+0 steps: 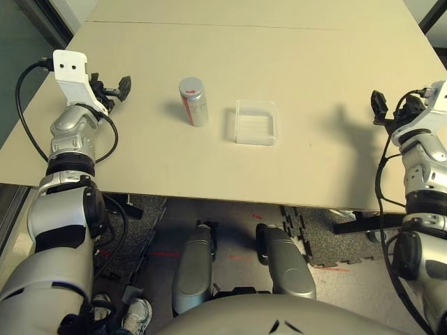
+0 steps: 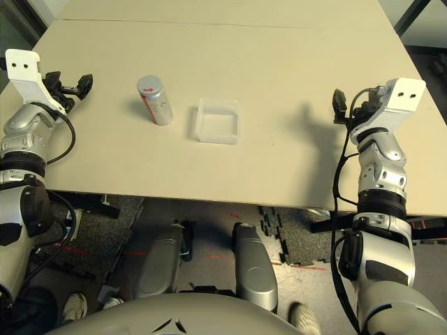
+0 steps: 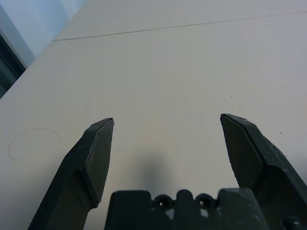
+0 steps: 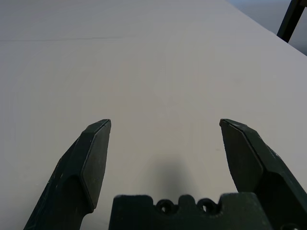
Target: Pour the medicine from the bottle into the box.
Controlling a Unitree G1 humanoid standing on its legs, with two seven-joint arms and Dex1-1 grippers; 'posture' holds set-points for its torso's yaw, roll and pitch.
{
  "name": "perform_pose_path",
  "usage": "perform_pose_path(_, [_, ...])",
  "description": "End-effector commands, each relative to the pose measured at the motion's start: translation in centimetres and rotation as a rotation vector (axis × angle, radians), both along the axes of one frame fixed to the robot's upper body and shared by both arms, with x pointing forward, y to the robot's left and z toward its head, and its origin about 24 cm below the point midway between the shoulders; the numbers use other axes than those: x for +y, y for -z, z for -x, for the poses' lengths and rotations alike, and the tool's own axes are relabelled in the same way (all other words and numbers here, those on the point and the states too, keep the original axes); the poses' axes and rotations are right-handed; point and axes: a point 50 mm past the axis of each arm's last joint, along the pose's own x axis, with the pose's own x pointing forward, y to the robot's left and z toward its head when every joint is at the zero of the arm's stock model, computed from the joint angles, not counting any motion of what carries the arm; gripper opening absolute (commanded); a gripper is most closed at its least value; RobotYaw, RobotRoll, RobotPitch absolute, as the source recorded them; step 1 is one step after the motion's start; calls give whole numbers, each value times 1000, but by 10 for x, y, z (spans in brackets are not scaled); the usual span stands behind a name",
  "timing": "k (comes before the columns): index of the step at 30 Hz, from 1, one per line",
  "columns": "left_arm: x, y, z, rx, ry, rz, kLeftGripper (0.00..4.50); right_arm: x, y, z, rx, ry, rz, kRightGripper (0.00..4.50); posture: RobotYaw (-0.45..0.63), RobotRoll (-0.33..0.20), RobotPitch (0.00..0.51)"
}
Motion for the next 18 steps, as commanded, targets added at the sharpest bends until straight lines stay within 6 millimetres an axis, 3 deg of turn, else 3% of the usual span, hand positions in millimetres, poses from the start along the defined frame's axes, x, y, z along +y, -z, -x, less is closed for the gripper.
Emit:
perform_pose_path(1, [6, 5, 3, 15, -23, 10, 4457, -5, -4, 2, -14, 12, 10, 4500, 31, 0, 196])
perform_pose_path(9, [-6, -11, -3, -19, 98, 7, 4457, -5, -15, 3, -21, -33, 50, 4500, 26, 0, 197])
perform_pose_path(15, [-16, -28, 9, 3, 398, -46, 4457, 13, -37, 4, -11, -209, 104, 4500, 43, 0, 197])
perform_pose_path(18, [-26, -44, 31, 47, 617, -89, 4457, 34, -52, 12, 52, -391, 135, 4500, 66, 0, 195])
